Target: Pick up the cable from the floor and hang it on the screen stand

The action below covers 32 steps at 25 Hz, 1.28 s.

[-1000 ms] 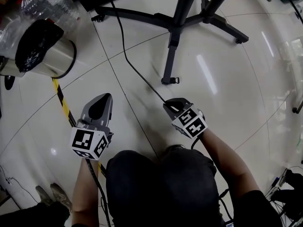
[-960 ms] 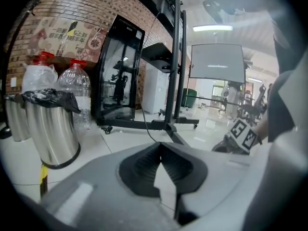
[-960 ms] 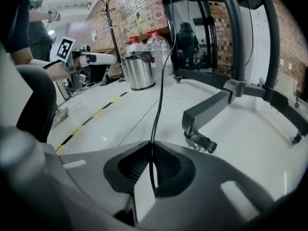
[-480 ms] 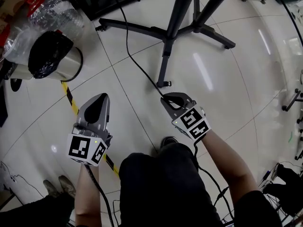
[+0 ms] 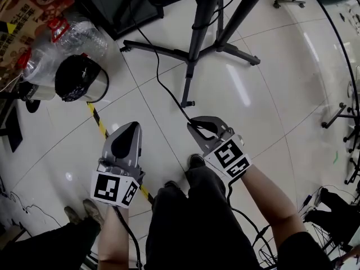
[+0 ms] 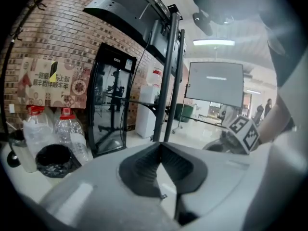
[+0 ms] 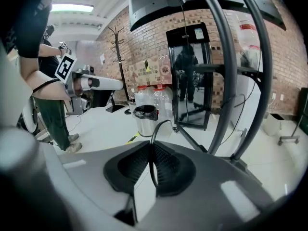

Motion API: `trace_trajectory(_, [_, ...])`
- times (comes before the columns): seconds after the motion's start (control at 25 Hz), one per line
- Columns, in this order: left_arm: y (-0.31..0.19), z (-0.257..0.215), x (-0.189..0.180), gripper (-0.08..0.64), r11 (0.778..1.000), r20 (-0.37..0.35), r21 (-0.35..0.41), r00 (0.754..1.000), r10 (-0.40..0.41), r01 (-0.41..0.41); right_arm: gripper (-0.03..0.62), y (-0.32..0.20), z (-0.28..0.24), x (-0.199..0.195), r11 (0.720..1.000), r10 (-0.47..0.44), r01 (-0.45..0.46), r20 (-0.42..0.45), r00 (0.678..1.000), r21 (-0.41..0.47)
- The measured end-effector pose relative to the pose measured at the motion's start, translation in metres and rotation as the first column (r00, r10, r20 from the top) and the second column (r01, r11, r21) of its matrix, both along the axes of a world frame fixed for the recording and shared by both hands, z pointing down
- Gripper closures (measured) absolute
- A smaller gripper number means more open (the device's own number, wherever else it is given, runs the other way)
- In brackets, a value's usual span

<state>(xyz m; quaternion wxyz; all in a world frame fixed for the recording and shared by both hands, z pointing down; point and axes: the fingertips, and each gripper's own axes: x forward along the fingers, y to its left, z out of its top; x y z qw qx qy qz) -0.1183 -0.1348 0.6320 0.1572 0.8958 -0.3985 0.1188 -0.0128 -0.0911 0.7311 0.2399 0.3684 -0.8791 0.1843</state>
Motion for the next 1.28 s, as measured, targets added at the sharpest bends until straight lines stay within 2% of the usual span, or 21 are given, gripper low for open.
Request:
trace_trajectory(0.2, [0.005, -0.067, 0.008, 0.554, 1.0, -0.024, 0.001, 1.0, -0.01, 0.01, 0.563, 0.006, -0.076, -0.005, 0.996, -0.066, 0.067, -0.027, 0.997, 0.05])
trace_trajectory(0.48, [0.004, -0.138, 0.012, 0.554, 0.997, -0.044, 0.026, 0.997, -0.067, 0.068, 0.563, 0.001, -0.151, -0.004, 0.993, -0.087, 0.086, 0.004, 0.996, 0.08])
trace_trajectory(0.96, [0.018, -0.239, 0.015, 0.554, 0.988, -0.119, 0.052, 0.983, -0.136, 0.143, 0.563, 0.008, -0.284, -0.007, 0.971, -0.121, 0.117, 0.006, 0.993, 0.208])
trace_trajectory(1.28, [0.037, -0.288, 0.035, 0.554, 0.989, -0.15, 0.096, 0.984, -0.094, 0.109, 0.563, 0.003, -0.35, -0.003, 0.951, -0.126, 0.112, 0.033, 0.991, 0.289])
